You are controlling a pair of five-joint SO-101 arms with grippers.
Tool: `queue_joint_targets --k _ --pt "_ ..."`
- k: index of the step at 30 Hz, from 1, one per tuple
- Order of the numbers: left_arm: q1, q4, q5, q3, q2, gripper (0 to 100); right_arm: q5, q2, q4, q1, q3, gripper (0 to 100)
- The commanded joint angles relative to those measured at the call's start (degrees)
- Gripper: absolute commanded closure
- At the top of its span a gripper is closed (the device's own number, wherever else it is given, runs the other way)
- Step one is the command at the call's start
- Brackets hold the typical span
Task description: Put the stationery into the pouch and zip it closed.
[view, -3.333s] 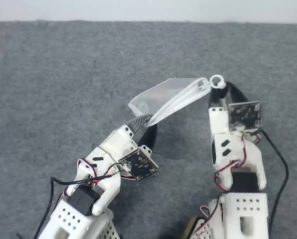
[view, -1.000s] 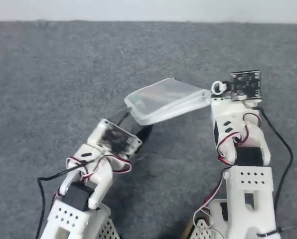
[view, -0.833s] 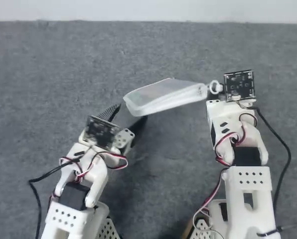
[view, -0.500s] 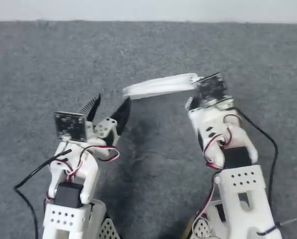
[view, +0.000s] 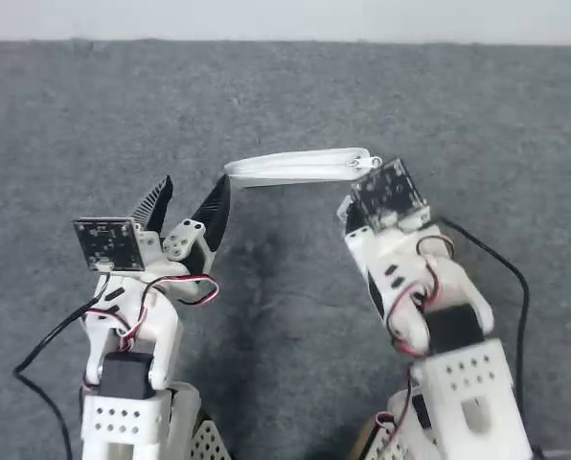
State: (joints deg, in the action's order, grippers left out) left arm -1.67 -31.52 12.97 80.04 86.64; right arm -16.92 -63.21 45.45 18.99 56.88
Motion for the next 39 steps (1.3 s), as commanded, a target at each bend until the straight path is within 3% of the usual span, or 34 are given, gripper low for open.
queue_joint_targets --k 1,10,17,29,32,39 --pt "-0.3 1.8 0.6 -2.6 0.9 75 -0.8 -6.5 1.9 1.6 -3.1 83.5" --pt "-1.0 0.4 0.8 -4.9 0.9 75 -0.4 -10.2 2.2 2.2 -2.0 83.5" --pt "-7.2 0.3 7.9 -6.6 0.9 75 -0.4 -14.5 0.4 2.2 0.6 83.5" --pt "-7.0 0.5 7.8 -6.5 0.9 76 -0.4 -15.2 -4.4 1.9 4.2 83.6" --pt "-7.0 0.6 7.8 -6.4 0.9 82 -0.4 -15.5 -4.4 1.7 4.3 84.6" --pt "-6.9 3.6 3.3 -6.2 0.8 99 5.5 -15.6 -7.6 -0.7 5.4 98.1"
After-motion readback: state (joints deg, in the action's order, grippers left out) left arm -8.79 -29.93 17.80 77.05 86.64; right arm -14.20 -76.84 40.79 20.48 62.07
